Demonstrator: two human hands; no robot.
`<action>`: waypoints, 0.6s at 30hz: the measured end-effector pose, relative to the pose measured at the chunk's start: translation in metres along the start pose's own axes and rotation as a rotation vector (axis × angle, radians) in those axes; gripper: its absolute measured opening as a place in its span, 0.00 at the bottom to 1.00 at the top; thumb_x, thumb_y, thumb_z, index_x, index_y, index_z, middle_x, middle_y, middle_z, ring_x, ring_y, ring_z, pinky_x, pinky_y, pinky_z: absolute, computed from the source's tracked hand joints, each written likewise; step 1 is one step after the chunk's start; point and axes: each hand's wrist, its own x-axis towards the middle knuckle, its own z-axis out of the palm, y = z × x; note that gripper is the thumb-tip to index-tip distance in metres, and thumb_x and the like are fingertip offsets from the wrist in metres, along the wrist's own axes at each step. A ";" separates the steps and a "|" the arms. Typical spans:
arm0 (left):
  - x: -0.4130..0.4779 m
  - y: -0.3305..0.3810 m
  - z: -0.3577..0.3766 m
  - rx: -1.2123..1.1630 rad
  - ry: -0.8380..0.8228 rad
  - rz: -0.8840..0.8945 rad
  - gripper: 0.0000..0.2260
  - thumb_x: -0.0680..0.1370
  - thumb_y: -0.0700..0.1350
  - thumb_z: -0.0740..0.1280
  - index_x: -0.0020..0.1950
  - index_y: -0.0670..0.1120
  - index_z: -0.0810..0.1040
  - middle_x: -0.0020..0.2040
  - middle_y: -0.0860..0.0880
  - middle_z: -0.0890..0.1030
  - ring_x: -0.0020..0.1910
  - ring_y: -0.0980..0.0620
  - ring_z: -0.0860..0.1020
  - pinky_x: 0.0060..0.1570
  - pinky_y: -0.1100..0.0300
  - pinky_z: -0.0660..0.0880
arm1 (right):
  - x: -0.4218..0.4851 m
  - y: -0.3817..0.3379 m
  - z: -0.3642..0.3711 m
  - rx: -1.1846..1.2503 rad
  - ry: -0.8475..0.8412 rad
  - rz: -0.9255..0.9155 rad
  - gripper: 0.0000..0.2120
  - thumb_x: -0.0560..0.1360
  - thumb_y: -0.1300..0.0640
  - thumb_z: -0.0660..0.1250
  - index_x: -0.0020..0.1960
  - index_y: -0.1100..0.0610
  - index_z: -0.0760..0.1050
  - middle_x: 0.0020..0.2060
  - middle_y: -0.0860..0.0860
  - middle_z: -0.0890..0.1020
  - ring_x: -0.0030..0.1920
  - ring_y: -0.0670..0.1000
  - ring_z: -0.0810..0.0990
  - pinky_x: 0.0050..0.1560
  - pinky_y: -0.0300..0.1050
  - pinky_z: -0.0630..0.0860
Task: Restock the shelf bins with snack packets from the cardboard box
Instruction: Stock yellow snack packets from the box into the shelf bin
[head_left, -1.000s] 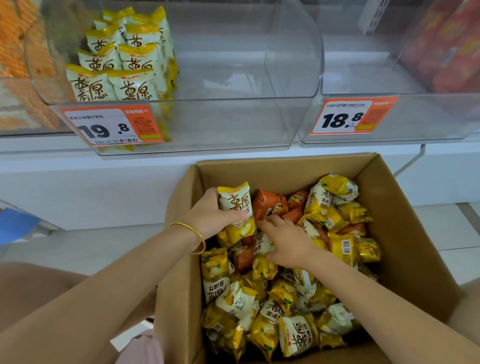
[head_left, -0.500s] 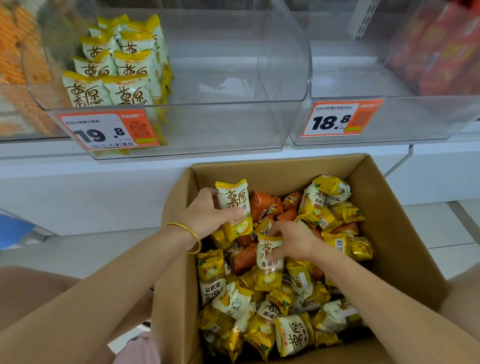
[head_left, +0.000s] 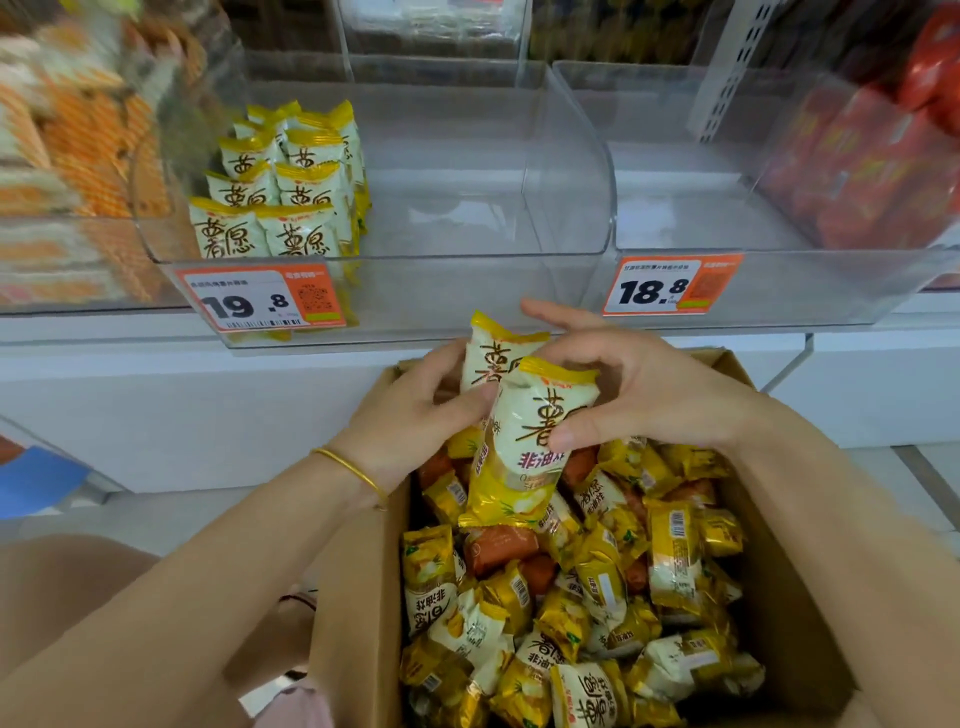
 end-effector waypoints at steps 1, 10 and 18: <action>-0.001 0.006 -0.004 -0.120 -0.029 -0.008 0.20 0.74 0.49 0.67 0.66 0.47 0.73 0.58 0.47 0.81 0.56 0.48 0.79 0.54 0.54 0.76 | 0.004 -0.009 -0.002 0.013 -0.021 -0.017 0.26 0.60 0.48 0.79 0.57 0.46 0.79 0.71 0.41 0.66 0.71 0.38 0.65 0.70 0.51 0.68; 0.029 0.085 -0.085 0.275 0.376 0.390 0.17 0.81 0.42 0.58 0.70 0.44 0.69 0.60 0.49 0.77 0.60 0.52 0.73 0.62 0.61 0.66 | 0.085 -0.101 -0.049 0.031 0.099 -0.283 0.23 0.56 0.43 0.81 0.49 0.47 0.82 0.48 0.43 0.84 0.52 0.45 0.81 0.55 0.43 0.77; 0.064 0.050 -0.133 1.175 0.490 0.258 0.26 0.72 0.50 0.51 0.64 0.44 0.77 0.70 0.44 0.70 0.72 0.43 0.63 0.69 0.47 0.60 | 0.208 -0.065 -0.065 -0.555 0.320 -0.031 0.23 0.65 0.54 0.78 0.58 0.58 0.78 0.53 0.51 0.73 0.55 0.48 0.72 0.55 0.38 0.67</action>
